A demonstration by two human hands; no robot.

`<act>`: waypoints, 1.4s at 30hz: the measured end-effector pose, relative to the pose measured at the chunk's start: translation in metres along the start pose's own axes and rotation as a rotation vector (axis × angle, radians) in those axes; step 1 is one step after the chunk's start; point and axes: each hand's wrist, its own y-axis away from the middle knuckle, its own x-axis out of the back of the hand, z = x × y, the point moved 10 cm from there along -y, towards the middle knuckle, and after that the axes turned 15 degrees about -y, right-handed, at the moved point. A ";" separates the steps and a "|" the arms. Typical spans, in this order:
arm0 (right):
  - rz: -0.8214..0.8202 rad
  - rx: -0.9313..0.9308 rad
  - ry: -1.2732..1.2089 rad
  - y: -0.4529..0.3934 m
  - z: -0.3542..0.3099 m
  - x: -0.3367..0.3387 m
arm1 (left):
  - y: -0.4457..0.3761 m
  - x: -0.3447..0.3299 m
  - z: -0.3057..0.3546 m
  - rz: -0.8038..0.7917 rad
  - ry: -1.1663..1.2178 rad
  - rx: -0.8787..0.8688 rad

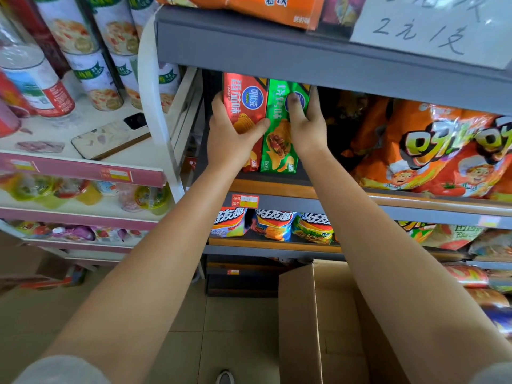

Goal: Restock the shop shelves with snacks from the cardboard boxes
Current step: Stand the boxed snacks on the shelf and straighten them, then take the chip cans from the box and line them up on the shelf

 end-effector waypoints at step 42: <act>-0.033 -0.664 0.455 0.374 0.152 0.347 | 0.390 -0.238 0.044 -1.432 -0.749 -0.435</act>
